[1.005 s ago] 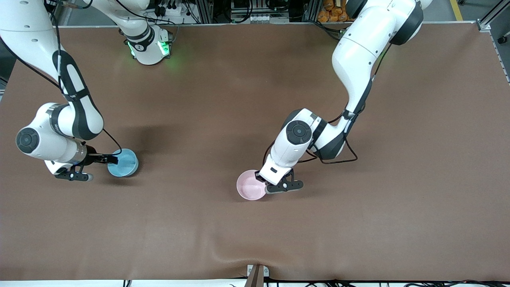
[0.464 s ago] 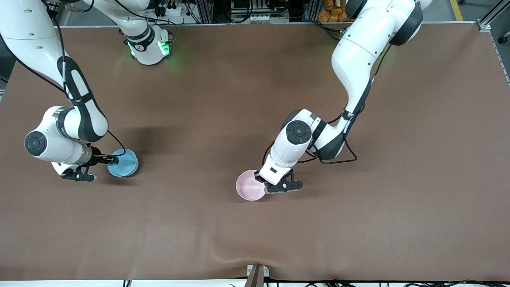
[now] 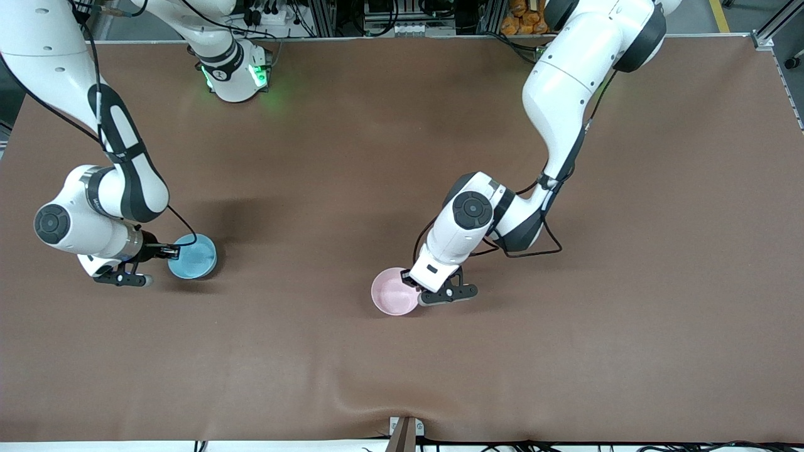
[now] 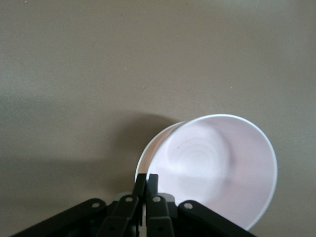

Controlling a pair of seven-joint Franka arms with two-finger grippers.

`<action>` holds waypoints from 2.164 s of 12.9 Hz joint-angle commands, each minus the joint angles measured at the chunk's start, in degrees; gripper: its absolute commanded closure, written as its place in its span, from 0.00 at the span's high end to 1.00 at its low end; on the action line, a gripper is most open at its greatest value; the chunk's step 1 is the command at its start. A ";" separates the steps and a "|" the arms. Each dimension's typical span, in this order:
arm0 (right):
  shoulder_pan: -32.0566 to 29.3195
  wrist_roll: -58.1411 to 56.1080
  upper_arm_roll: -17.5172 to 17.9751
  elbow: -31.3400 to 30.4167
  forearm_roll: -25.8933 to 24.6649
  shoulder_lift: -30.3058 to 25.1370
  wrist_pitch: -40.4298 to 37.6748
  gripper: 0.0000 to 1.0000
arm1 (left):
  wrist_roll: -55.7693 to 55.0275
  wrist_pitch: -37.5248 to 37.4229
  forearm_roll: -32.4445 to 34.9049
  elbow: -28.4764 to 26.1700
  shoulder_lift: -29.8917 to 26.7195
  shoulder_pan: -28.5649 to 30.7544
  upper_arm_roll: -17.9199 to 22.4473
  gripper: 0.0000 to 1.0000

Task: Stack pink and blue bowls on white bowl
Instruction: 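Close the right gripper on the light blue bowl's rim, then carry the blue bowl toward the stack while the left gripper withdraws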

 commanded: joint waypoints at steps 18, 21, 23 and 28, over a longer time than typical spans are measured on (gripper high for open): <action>11.92 18.89 0.38 2.28 7.93 -15.02 -21.12 0.00 | 10.11 -33.09 -0.30 -0.28 -22.42 12.61 0.34 1.00; 17.10 28.73 0.38 3.59 10.38 -14.76 -20.86 0.00 | 11.80 -40.65 -0.12 -0.28 -27.60 14.64 0.34 1.00; 20.00 34.01 0.30 6.39 15.73 -14.14 -20.68 0.00 | 16.61 -43.58 -0.04 -2.64 -31.82 16.13 0.26 1.00; 26.87 49.05 0.30 14.05 17.95 -8.53 -17.97 0.00 | 25.23 -38.76 -0.21 -18.79 -45.79 21.14 -0.01 1.00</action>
